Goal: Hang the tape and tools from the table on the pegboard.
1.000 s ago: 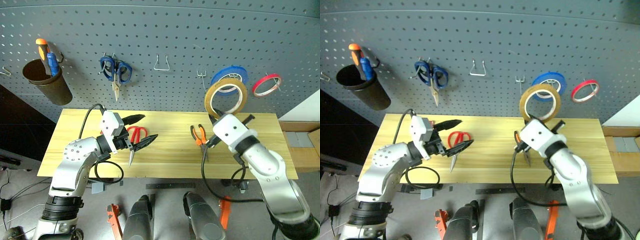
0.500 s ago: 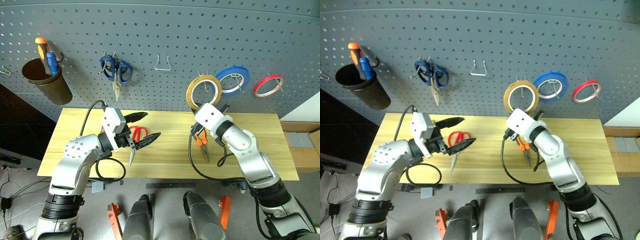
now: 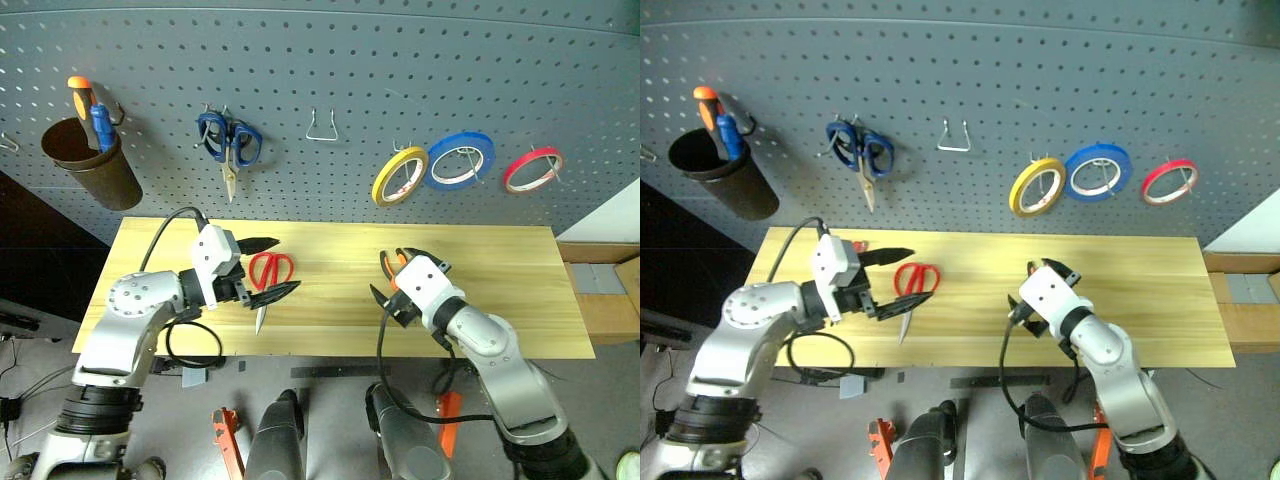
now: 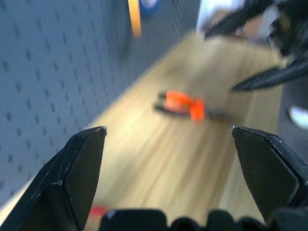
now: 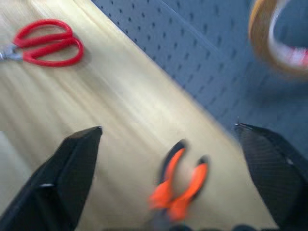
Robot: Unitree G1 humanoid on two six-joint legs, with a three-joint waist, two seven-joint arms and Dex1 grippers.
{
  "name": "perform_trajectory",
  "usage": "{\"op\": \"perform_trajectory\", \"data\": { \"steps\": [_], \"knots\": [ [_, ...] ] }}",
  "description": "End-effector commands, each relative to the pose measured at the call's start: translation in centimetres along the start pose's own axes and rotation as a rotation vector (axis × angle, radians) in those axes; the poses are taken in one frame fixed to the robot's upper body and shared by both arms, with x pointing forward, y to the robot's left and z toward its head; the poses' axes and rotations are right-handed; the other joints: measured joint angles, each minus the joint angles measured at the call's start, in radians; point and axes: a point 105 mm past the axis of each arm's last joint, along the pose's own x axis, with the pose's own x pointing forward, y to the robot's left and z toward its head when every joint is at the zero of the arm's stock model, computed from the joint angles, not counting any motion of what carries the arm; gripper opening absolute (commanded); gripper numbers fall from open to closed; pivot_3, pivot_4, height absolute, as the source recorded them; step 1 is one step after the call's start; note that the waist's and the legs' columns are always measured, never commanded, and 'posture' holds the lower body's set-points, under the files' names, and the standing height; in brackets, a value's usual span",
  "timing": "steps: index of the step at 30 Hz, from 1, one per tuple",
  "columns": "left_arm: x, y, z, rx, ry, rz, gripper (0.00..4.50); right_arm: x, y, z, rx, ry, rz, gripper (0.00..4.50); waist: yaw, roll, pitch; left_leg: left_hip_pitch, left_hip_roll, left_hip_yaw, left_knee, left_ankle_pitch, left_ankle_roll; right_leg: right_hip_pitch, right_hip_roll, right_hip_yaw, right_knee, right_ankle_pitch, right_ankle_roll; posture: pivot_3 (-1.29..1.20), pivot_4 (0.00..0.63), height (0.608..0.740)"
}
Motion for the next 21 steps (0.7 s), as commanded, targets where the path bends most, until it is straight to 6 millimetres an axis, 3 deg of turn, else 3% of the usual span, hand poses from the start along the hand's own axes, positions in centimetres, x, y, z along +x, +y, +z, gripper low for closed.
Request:
{"op": "perform_trajectory", "data": {
  "steps": [1,8,14,21],
  "knots": [
    [-0.6,-0.2,-0.2,0.021,0.043,-0.077,4.50,1.2,-0.9,-0.8,0.200,0.116,-0.069,4.46,0.000,0.000,0.000,0.000,0.000,0.000,0.000,0.000,-0.001,0.000,0.000,0.000,0.000,0.000,0.000,-0.15,0.316,0.740],
    [-0.7,-0.1,-0.4,0.021,0.071,-0.124,4.50,3.6,-2.1,-3.4,0.431,0.297,-0.162,4.46,0.007,0.000,0.000,-0.004,0.001,0.000,-0.002,0.000,-0.001,-0.005,-0.002,-0.001,0.000,0.000,-0.001,-0.14,0.312,0.740],
    [-0.2,-0.6,-0.5,0.025,0.065,-0.136,4.50,5.0,-2.0,-5.1,0.439,0.368,-0.185,4.46,-0.001,0.000,0.000,-0.007,0.000,0.003,-0.002,0.000,-0.001,-0.009,-0.004,0.001,0.000,0.000,-0.001,-0.14,0.314,0.740],
    [-0.1,-0.8,-0.6,0.030,0.057,-0.129,4.50,6.6,-1.5,-5.7,0.453,0.385,-0.167,4.46,-0.003,0.000,0.000,-0.006,0.000,0.003,-0.001,0.000,-0.001,-0.009,-0.002,0.001,0.003,0.000,-0.001,-0.13,0.312,0.740]
  ]
}}
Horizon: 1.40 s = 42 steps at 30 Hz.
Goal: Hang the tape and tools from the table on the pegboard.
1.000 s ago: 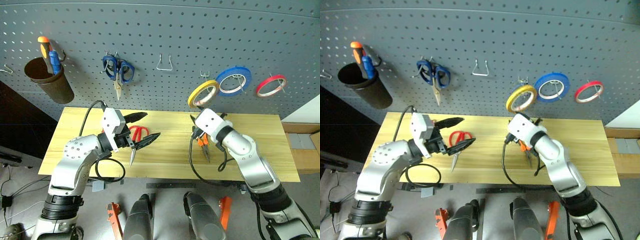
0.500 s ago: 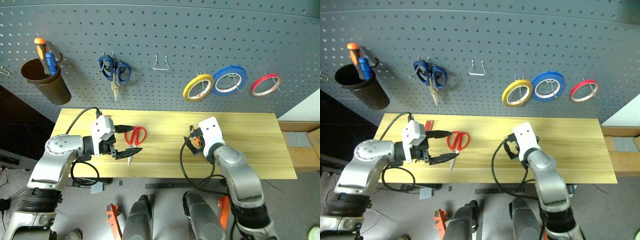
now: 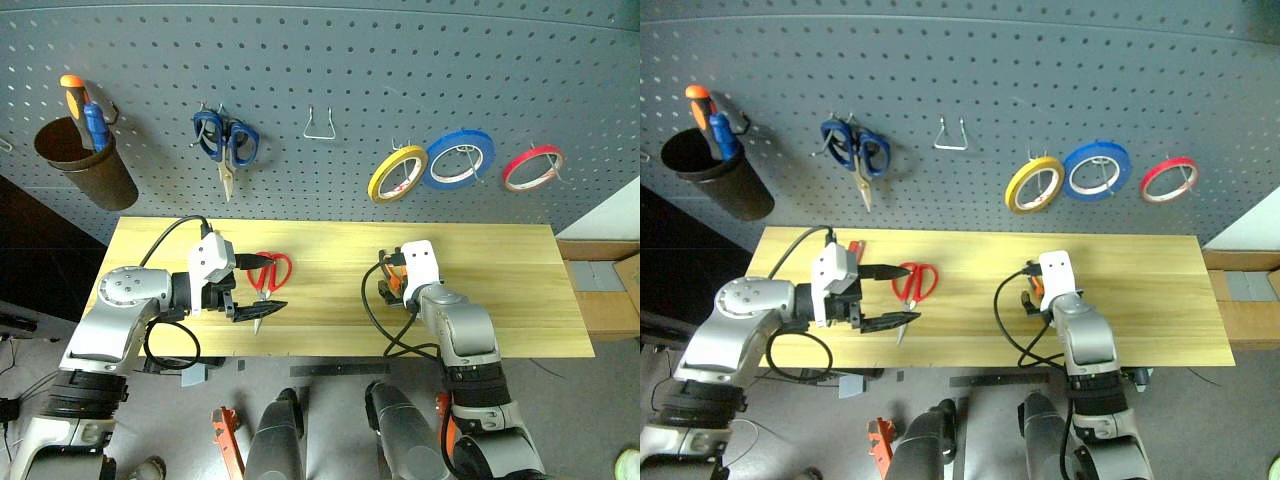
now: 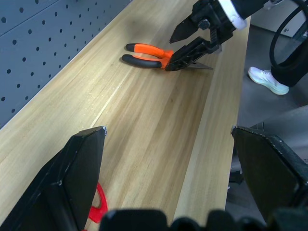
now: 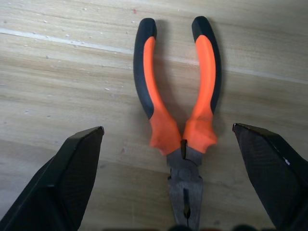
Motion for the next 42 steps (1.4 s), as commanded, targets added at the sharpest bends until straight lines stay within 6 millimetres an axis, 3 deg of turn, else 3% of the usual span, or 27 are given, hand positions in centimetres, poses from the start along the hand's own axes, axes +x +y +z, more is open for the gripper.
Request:
{"op": "perform_trajectory", "data": {
  "steps": [1,13,16,22,29,32,34,42],
  "knots": [
    [0.1,-0.3,0.6,0.042,-0.020,0.002,4.50,0.5,0.4,0.9,0.007,-0.033,0.012,4.46,0.000,0.000,0.000,0.000,0.000,0.000,0.000,0.000,0.000,0.000,0.000,0.000,0.000,0.000,0.000,-0.13,0.312,0.740],
    [0.1,-0.3,0.4,0.054,-0.021,0.018,4.50,2.4,-0.6,-0.6,0.050,0.077,-0.012,4.46,0.000,0.000,0.000,0.001,0.000,0.000,0.001,0.000,0.000,0.000,0.000,0.000,0.003,0.000,0.000,-0.12,0.304,0.740],
    [0.1,-0.4,0.4,0.054,-0.023,0.020,4.50,2.6,-0.6,-0.7,0.038,0.082,-0.011,3.88,0.000,-0.001,-0.001,0.001,0.000,0.000,0.001,0.000,0.000,0.000,0.000,0.000,0.004,0.000,0.000,-0.12,0.301,0.740],
    [0.1,-0.5,0.2,0.050,-0.025,0.023,4.50,3.3,-0.8,-0.8,0.029,0.093,-0.012,2.02,-0.001,-0.003,-0.002,0.002,0.000,0.000,0.001,0.000,0.000,0.000,0.001,0.000,0.005,0.000,0.000,-0.12,0.300,0.740],
    [-0.1,0.0,0.3,0.033,-0.052,0.090,4.50,3.1,-0.9,0.1,0.031,0.048,0.001,1.87,-0.001,-0.005,-0.003,0.003,0.000,0.000,0.003,0.000,0.000,0.000,0.001,0.000,0.007,0.000,0.000,-0.12,0.296,0.740],
    [-0.9,0.8,0.3,-0.006,-0.092,0.192,4.50,1.3,-0.1,2.0,0.031,-0.045,0.037,1.87,0.000,-0.004,-0.003,0.002,0.001,0.000,0.003,0.000,0.000,0.000,0.001,0.000,0.008,0.000,0.000,-0.11,0.297,0.740],
    [-1.7,0.7,-0.1,-0.043,-0.108,0.237,4.50,-0.8,0.9,2.9,0.030,-0.113,0.074,1.87,-0.001,-0.004,-0.003,0.002,0.001,0.000,0.002,0.000,0.000,-0.002,0.001,0.000,0.008,0.000,0.000,-0.11,0.298,0.740],
    [-3.7,-0.6,-0.7,-0.140,-0.180,0.344,4.50,-9.2,5.5,3.6,-0.076,-0.313,0.224,1.87,0.002,-0.004,-0.002,0.000,0.004,-0.001,0.000,0.000,0.000,-0.003,-0.002,0.000,0.007,-0.001,-0.001,-0.11,0.307,0.740]
  ]
}}
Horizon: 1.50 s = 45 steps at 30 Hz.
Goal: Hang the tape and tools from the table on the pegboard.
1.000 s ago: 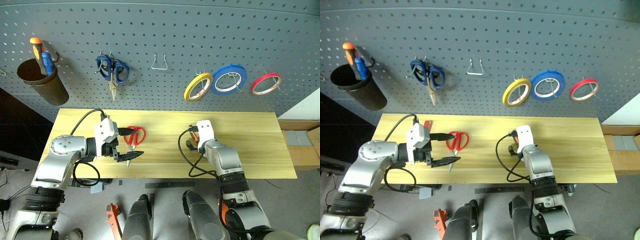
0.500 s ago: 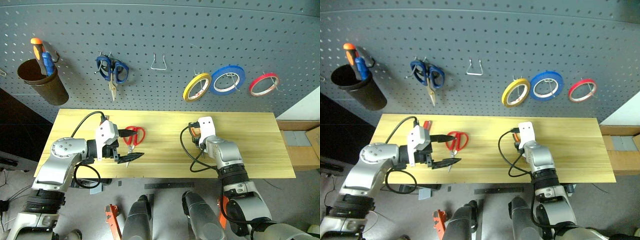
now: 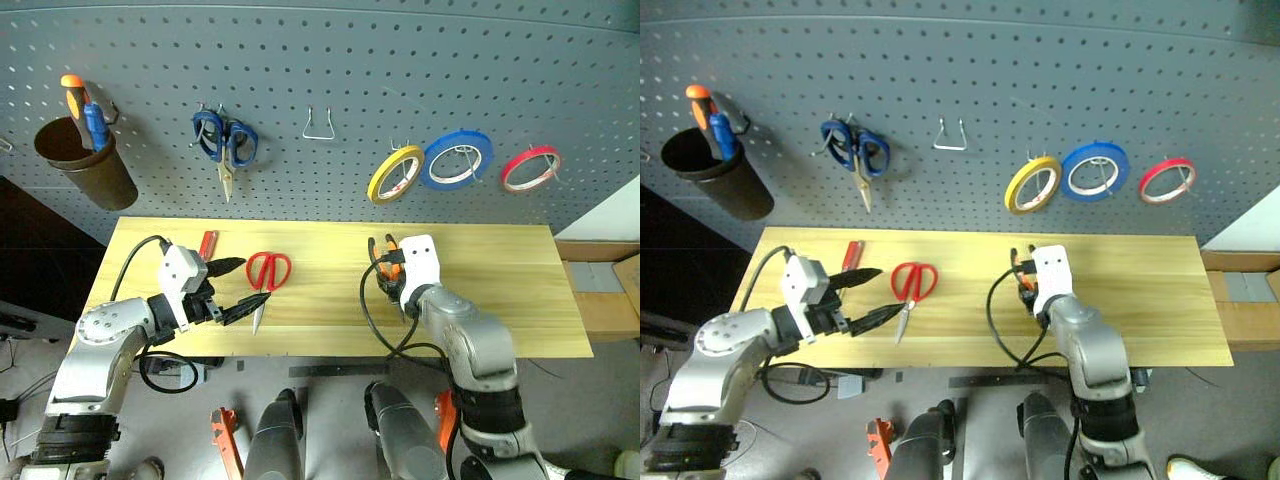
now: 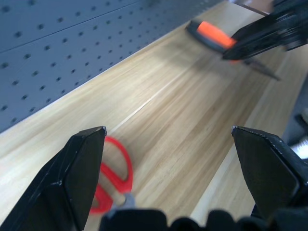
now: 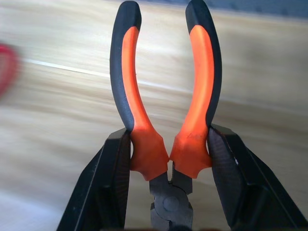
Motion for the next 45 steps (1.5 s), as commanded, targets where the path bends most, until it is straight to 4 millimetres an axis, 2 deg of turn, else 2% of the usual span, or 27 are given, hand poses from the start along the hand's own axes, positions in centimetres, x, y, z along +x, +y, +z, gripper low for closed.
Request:
{"op": "perform_trajectory", "data": {
  "steps": [1,5,12,17,25,28,35,45],
  "knots": [
    [-1.0,-0.2,1.3,-0.008,-0.069,0.035,4.50,-3.2,2.9,2.8,-0.067,-0.155,0.104,1.87,0.000,0.000,0.000,0.000,0.000,0.000,0.000,0.000,0.000,0.000,0.000,0.000,0.000,0.000,0.000,-0.11,0.308,0.740],
    [-2.2,0.1,1.6,-0.087,-0.102,0.077,4.50,-5.6,4.2,7.6,-0.156,-0.356,0.145,1.87,0.000,0.000,0.000,0.001,-0.001,0.000,0.001,0.001,-0.002,0.001,0.000,0.000,0.000,0.000,0.000,-0.10,0.303,0.740],
    [-2.3,1.4,2.7,-0.047,-0.134,0.143,4.50,-4.2,3.1,14.2,-0.224,-0.516,0.122,1.87,0.005,-0.002,-0.001,0.001,-0.002,-0.001,0.000,0.002,-0.002,0.002,0.000,-0.002,-0.001,0.000,0.000,-0.08,0.269,0.740],
    [-2.3,1.9,3.6,-0.021,-0.161,0.170,4.50,-3.1,4.3,18.6,-0.237,-0.636,0.161,1.87,0.005,-0.002,-0.002,0.001,-0.002,0.000,0.000,0.002,-0.002,0.001,0.000,-0.002,-0.001,0.000,0.000,-0.05,0.247,0.740],
    [-2.7,2.1,4.5,0.009,-0.184,0.203,4.50,-2.8,7.4,22.0,-0.235,-0.761,0.236,1.87,0.010,-0.011,-0.009,0.001,-0.002,0.000,-0.001,0.002,-0.002,0.000,-0.003,-0.004,0.000,0.000,-0.001,0.00,0.214,0.740],
    [-2.7,2.3,4.7,0.017,-0.194,0.215,4.50,-2.9,8.0,22.8,-0.233,-0.800,0.246,1.87,0.019,-0.013,-0.013,0.001,-0.002,0.000,0.000,0.002,-0.003,0.000,-0.004,-0.004,0.002,0.000,-0.001,0.01,0.205,0.740],
    [-2.3,2.5,5.5,0.027,-0.227,0.229,4.50,-3.0,8.5,25.2,-0.256,-0.947,0.197,1.87,0.033,-0.016,-0.028,0.001,-0.003,0.000,0.000,0.002,-0.003,0.000,-0.005,-0.006,0.002,0.000,-0.001,0.02,0.200,0.740],
    [-0.1,1.9,8.1,-0.004,-0.306,0.148,4.50,-2.3,8.2,27.6,-0.274,-1.107,0.116,1.87,0.035,-0.018,-0.030,0.001,-0.003,-0.001,0.000,0.003,-0.004,0.000,-0.005,-0.008,0.004,0.000,-0.001,0.02,0.204,0.740]
  ]
}}
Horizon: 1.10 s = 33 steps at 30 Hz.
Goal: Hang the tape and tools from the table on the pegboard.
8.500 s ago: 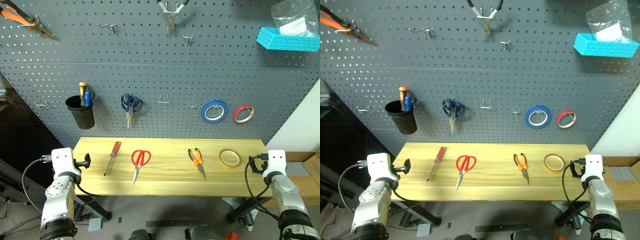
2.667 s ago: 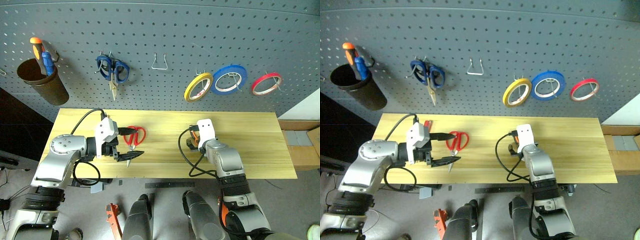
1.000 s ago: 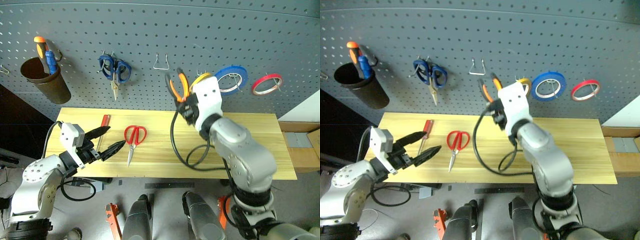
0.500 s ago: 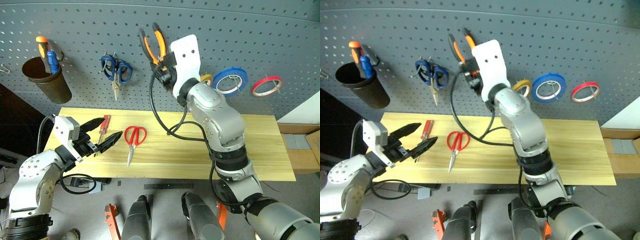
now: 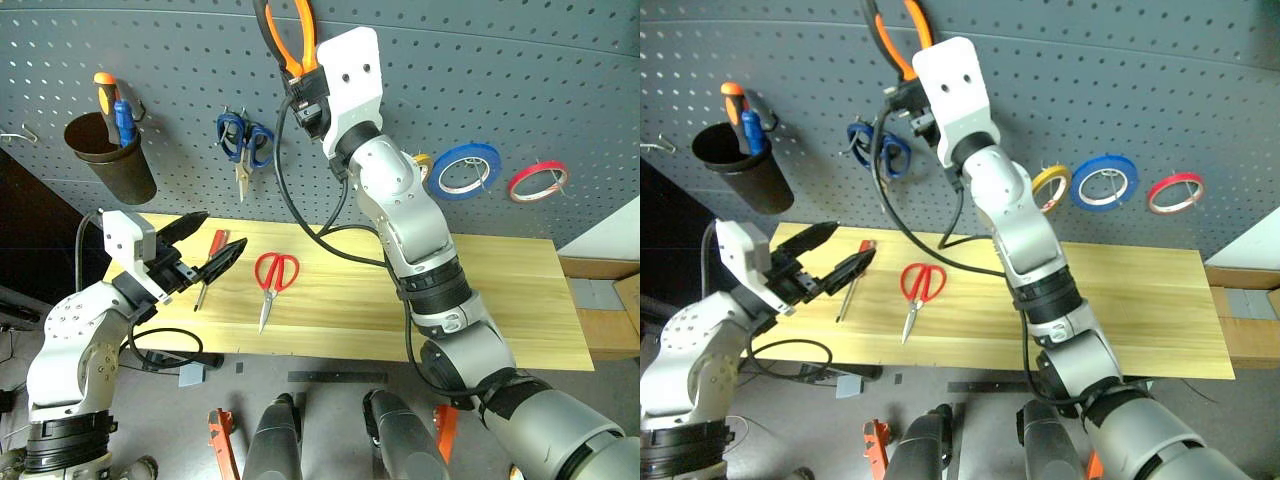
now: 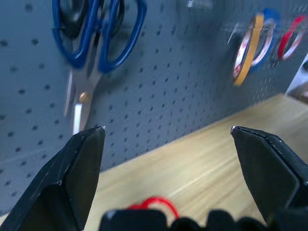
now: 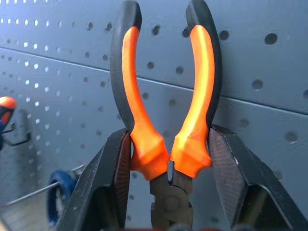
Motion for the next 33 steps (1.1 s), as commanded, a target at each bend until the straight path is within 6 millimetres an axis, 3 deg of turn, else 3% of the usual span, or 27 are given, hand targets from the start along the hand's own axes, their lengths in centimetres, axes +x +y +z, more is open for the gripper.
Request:
{"op": "perform_trajectory", "data": {
  "steps": [1,9,15,22,33],
  "knots": [
    [0.9,-1.0,1.6,0.013,-0.044,-0.055,4.50,0.9,-0.5,3.0,-0.024,-0.144,-0.032,1.87,0.000,0.000,0.000,0.000,0.000,0.000,0.000,0.000,0.000,0.000,0.000,0.000,0.000,0.000,0.000,0.02,0.204,0.740],
    [1.7,-1.2,2.0,0.030,-0.049,-0.089,4.50,1.1,-0.6,1.0,-0.090,-0.174,-0.038,1.87,-0.001,0.000,0.000,0.000,0.000,0.000,0.000,0.000,0.000,0.000,0.000,0.000,0.001,0.000,0.000,0.03,0.209,0.740],
    [2.0,-1.2,2.1,0.034,-0.054,-0.093,4.50,-0.3,-0.6,-1.6,-0.156,-0.181,-0.039,1.87,0.001,0.000,0.000,0.000,0.000,0.000,0.000,0.000,-0.001,0.000,0.000,-0.001,0.001,0.000,0.000,0.03,0.211,0.740],
    [2.3,-1.2,1.9,0.043,-0.053,-0.101,4.50,-1.1,-0.9,-3.1,-0.219,-0.189,-0.051,1.87,0.003,0.000,0.000,0.000,0.000,0.000,0.000,0.001,-0.001,0.000,0.001,-0.001,0.001,0.000,0.000,0.03,0.214,0.740],
    [2.5,-1.3,1.7,0.054,-0.048,-0.108,4.50,-1.5,-2.2,-7.1,-0.230,-0.012,-0.118,1.87,0.004,0.000,0.000,0.001,0.000,0.000,0.000,0.003,-0.005,0.000,0.001,-0.001,0.002,0.000,0.000,0.03,0.216,0.740]
  ]
}}
